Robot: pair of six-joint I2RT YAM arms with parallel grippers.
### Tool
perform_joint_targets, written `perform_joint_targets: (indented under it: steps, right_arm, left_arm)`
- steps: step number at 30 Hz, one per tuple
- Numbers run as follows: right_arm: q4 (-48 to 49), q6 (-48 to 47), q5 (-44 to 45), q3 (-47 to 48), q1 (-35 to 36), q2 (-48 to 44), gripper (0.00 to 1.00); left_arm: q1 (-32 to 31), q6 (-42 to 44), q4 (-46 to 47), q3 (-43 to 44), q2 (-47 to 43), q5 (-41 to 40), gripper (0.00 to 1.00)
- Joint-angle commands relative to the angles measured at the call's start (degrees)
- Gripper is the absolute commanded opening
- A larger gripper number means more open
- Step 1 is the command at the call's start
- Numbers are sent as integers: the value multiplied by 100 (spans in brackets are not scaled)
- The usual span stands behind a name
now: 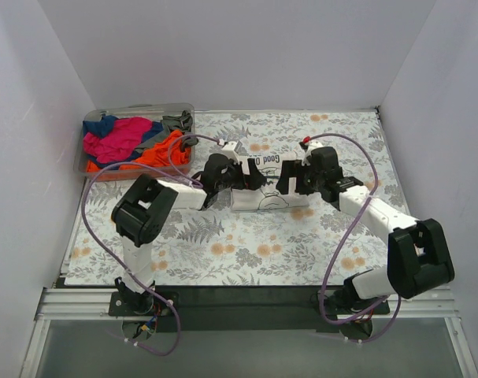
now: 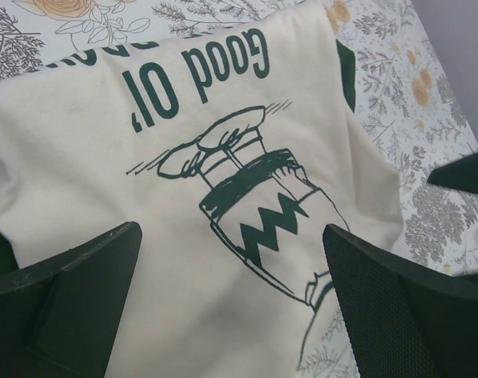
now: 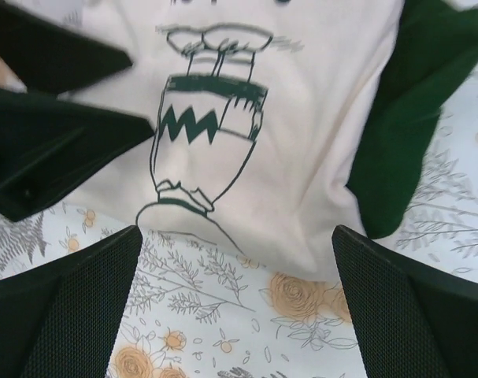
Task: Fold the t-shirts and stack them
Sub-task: Fold the tshirt
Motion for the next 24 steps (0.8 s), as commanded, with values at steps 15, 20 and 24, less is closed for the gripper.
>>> perform_joint_targets:
  steps: [15,20,24]
  right_arm:
    - [321,-539,-1507,685,-1687,1051,98]
    - [627,-574,-2053,633,-2047,1377,98]
    - [770,-513,-2606,650,-2249,1737,98]
  left_arm:
    - [14,151,-557,-1139,-1663,-809,92]
    - [14,133,-548,-1166,-1435,-950,92]
    - [14,151,-627,-1104,-1259,-1073,93]
